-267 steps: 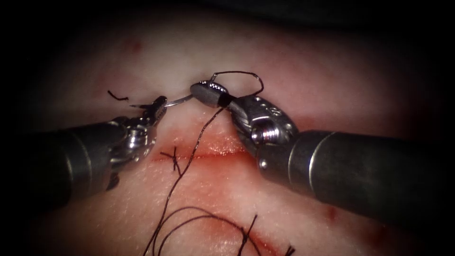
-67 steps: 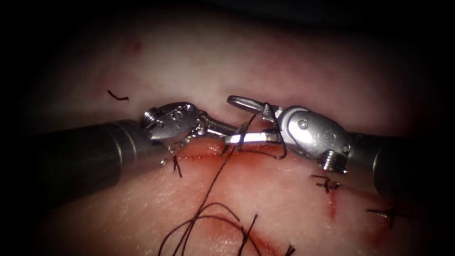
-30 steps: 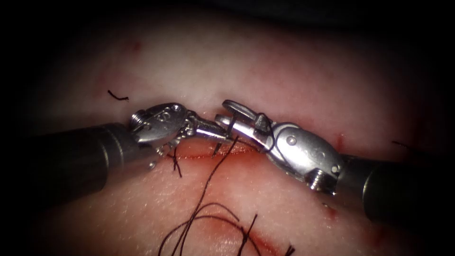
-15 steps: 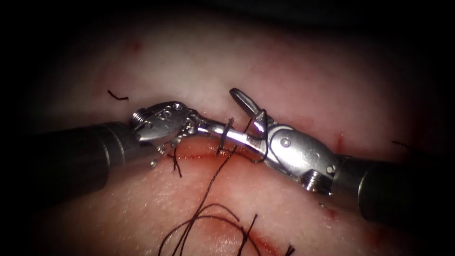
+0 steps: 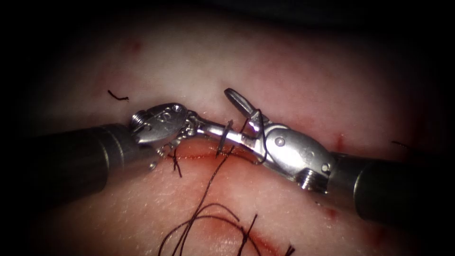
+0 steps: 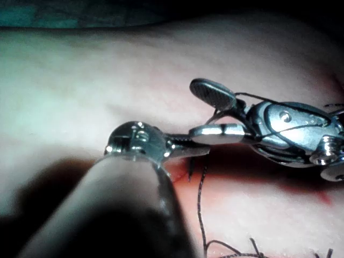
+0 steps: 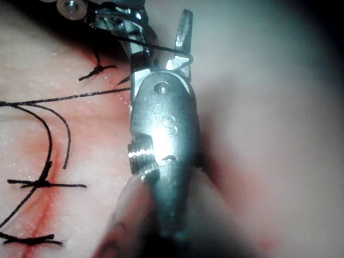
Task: Wound Closure
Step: Grab the needle with the right needle driver.
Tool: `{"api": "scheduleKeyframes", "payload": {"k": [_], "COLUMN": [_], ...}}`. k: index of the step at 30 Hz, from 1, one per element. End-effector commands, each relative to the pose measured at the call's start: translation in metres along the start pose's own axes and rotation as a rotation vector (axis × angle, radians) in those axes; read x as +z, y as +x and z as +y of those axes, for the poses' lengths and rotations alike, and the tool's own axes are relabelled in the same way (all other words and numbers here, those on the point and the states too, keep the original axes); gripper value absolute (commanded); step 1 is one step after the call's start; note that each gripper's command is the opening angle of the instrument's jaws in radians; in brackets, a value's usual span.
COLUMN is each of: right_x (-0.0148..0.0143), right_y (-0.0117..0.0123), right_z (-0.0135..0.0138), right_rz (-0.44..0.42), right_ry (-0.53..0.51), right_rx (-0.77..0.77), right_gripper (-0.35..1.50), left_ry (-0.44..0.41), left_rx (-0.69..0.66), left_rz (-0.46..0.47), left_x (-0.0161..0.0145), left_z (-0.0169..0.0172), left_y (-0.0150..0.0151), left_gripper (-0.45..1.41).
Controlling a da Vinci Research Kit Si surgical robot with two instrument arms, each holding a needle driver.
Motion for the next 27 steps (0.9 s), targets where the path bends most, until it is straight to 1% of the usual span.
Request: {"api": "scheduleKeyframes", "payload": {"k": [1, 2, 3, 7, 10, 13, 14, 15, 16, 17, 19, 20, 23, 24, 25, 26, 27], "right_x": [0.0007, 0.0007, 0.0006, 0.0006, 0.0008, 0.0007, 0.0007, 0.0006, 0.0006, 0.0006, 0.0007, 0.0008, 0.001, 0.001, 0.0012, 0.0013, 0.0013], "right_y": [-0.0006, -0.0006, -0.0006, -0.0007, -0.0007, -0.0008, -0.0008, -0.0008, -0.0008, -0.0008, -0.0011, -0.0012, -0.0017, -0.0017, -0.0021, -0.0023, -0.0023], "right_z": [-0.0004, -0.0004, -0.0005, -0.0006, -0.0006, -0.0004, -0.0003, -0.0002, -0.0001, 0.0, 0.0004, 0.0006, 0.0016, 0.0016, 0.0024, 0.0028, 0.0028], "right_rz": [0.001, -0.001, -0.007, -0.016, -0.016, -0.02, -0.025, -0.026, -0.028, -0.031, -0.035, -0.031, -0.013, -0.013, 0.0, 0.004, 0.004], "right_ry": [0.009, 0.017, 0.02, 0.02, 0.018, 0.018, 0.021, 0.021, 0.022, 0.023, 0.046, 0.064, 0.115, 0.115, 0.149, 0.166, 0.166], "right_rx": [0.0, -0.001, -0.002, 0.043, 0.043, 0.042, 0.042, 0.042, 0.042, 0.041, 0.046, 0.045, 0.047, 0.047, 0.049, 0.05, 0.05], "right_gripper": [0.31, -0.18, -0.35, -0.35, -0.35, -0.35, -0.35, -0.35, -0.35, -0.35, -0.35, -0.35, -0.35, -0.35, -0.35, -0.35, -0.35], "left_ry": [-0.001, -0.002, -0.002, -0.002, -0.003, 0.026, 0.102, 0.136, 0.16, 0.18, 0.197, 0.203, 0.242, 0.242, 0.291, 0.315, 0.315], "left_rx": [0.003, 0.003, 0.009, 0.009, 0.01, 0.011, -0.017, -0.034, -0.034, -0.036, -0.04, -0.046, -0.024, -0.024, 0.001, 0.017, 0.017], "left_rz": [0.001, 0.001, 0.0, 0.0, 0.0, -0.003, -0.006, -0.006, -0.007, -0.009, -0.013, -0.014, -0.026, -0.026, -0.037, -0.04, -0.04], "left_x": [0.0005, 0.0005, 0.0005, 0.0005, 0.0005, 0.0004, 0.0004, 0.0003, 0.0003, 0.0003, -0.0002, -0.0005, -0.0015, -0.0015, -0.0021, -0.0023, -0.0023], "left_z": [-0.0006, -0.0006, -0.0006, -0.0005, -0.0006, -0.0005, -0.0005, -0.0005, -0.0005, -0.0005, 0.0, 0.0002, 0.0015, 0.0015, 0.0025, 0.0029, 0.0029], "left_y": [0.0002, 0.0002, 0.0001, 0.0001, 0.0001, 0.0, 0.0001, 0.0001, 0.0001, 0.0001, -0.0001, -0.0002, -0.0009, -0.0009, -0.0019, -0.0025, -0.0025], "left_gripper": [-0.45, -0.45, -0.45, -0.45, -0.45, -0.45, 0.07, 0.42, 0.88, 1.08, 1.28, 1.31, 1.3, 1.3, 1.23, 1.23, 1.23]}}
